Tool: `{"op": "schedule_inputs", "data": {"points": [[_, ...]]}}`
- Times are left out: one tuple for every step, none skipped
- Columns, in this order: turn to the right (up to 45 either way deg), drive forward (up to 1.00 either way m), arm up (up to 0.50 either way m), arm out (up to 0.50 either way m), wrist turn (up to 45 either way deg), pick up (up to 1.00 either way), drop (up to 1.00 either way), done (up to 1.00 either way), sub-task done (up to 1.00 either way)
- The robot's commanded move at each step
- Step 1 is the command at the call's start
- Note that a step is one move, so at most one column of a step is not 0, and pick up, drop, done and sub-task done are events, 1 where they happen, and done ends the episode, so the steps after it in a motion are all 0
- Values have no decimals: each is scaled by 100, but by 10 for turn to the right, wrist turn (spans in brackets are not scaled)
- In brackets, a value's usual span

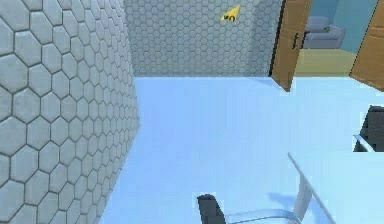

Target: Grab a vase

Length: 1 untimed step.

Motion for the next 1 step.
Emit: {"op": "schedule_inputs", "data": {"points": [[0, 0, 50, 0, 0, 0, 0, 0, 0]]}}
